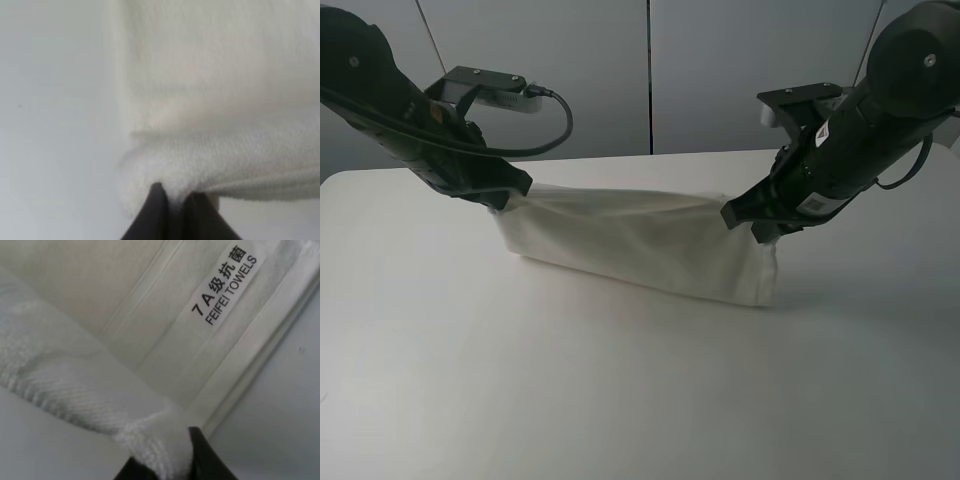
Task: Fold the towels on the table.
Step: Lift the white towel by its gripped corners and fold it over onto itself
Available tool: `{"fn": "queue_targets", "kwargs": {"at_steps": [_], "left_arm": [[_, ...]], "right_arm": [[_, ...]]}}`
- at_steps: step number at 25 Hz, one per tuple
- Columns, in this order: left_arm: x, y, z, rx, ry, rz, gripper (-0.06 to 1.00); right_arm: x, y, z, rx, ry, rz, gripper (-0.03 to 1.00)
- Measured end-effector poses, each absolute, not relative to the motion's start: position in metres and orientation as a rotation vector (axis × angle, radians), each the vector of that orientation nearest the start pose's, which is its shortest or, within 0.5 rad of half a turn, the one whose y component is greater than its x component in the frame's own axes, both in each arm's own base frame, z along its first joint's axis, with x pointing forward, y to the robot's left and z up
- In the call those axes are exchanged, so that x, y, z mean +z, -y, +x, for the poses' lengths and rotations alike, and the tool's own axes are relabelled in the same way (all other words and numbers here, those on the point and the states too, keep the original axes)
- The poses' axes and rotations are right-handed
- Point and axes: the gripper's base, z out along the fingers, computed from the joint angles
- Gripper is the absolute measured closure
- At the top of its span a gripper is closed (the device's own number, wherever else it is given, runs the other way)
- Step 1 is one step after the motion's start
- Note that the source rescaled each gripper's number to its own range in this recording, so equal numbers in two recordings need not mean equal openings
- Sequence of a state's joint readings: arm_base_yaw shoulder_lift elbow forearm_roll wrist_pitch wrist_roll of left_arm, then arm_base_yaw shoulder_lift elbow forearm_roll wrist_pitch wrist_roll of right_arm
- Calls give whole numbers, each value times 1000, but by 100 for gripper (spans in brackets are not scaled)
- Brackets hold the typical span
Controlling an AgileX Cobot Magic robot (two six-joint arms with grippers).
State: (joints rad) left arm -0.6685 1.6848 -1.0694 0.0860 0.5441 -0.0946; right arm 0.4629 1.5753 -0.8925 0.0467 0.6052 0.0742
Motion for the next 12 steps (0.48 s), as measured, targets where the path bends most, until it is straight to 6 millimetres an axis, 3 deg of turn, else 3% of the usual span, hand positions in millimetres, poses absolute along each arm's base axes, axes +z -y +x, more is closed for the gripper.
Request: {"fn": "queue_targets", "kwargs": {"at_steps": [9,12], "left_arm": [[215,211,276,-199,-2453,810,94],[215,209,277,-196,-2453,790,82]], "right_arm": [[200,-133,266,202,-2695,-452,97],[201,-134,268,212,-2676,-432,95]]}}
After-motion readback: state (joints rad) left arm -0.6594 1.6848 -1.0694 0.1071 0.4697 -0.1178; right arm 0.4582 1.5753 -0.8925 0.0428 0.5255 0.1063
